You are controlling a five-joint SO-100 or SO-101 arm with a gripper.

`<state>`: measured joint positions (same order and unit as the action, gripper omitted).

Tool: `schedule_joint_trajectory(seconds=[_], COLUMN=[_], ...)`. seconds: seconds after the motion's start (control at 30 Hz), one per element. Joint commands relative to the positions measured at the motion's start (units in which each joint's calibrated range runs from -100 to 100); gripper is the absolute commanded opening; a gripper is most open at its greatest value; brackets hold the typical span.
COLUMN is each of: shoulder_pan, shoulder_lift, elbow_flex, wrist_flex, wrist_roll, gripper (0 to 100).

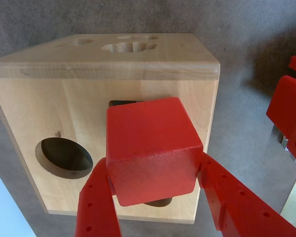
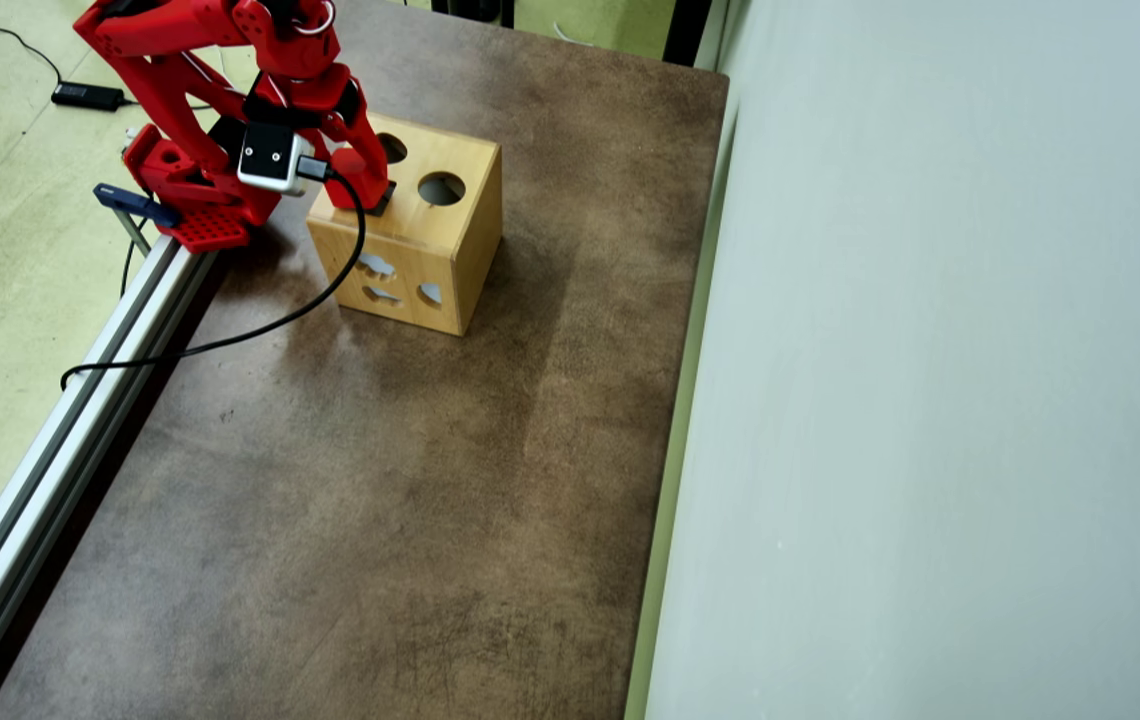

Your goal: Pick and place the red cube on the square hole

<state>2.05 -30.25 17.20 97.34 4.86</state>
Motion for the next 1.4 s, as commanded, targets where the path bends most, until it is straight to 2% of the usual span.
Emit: schedule_joint_trajectory(seconds=[0.0,1.37], shoulder_pan=[-0.86,-3.53], shoulder_lift=[-1.64,-1.55], elbow_flex=[-2.71,-1.73], wrist_flex=[0.41,0.33], wrist_roll=[-0.24,-0.29], gripper=[1,1])
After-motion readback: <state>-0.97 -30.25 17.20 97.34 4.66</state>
